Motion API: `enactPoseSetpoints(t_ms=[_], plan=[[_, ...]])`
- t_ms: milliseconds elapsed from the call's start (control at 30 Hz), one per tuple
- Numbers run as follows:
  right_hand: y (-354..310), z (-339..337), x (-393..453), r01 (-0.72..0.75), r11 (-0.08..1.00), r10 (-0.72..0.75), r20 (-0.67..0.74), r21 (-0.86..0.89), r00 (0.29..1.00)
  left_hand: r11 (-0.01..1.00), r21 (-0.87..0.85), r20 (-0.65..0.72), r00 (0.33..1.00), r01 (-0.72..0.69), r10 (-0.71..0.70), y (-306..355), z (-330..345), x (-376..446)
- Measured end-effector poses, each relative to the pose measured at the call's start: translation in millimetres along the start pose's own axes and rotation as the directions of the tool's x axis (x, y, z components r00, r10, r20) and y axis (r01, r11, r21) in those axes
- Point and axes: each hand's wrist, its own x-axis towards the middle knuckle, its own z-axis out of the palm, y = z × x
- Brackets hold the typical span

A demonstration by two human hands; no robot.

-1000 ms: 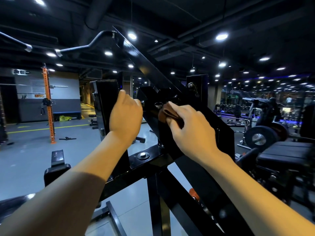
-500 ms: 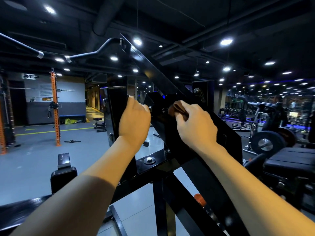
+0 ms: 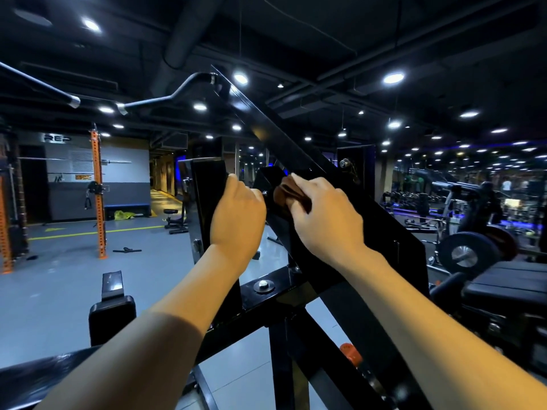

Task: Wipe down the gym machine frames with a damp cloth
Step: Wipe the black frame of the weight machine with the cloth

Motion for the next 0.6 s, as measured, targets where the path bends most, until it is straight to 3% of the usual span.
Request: enactPoseSetpoints(t_ms=[200, 367, 533, 600], plan=[[16, 2, 13, -0.143, 0.990, 0.142, -0.068, -0.008, 0.988, 1.000, 0.001, 0.006, 1.000, 0.014, -0.014, -1, -1, 1], [3, 1, -2, 0.003, 1.000, -0.003, -0.014, 0.007, 1.000, 1.000, -0.011, 0.019, 1.000, 0.006, -0.006, -1, -2, 1], [9, 5, 22, -0.109, 0.993, 0.111, -0.061, 0.036, 0.992, 1.000, -0.005, -0.016, 1.000, 0.012, -0.012, 0, -2, 0], [-9, 13, 34, -0.062, 0.997, 0.063, -0.037, 0.035, 0.997, 1.000, -0.008, -0.010, 1.000, 0.004, -0.004, -2, -5, -1]])
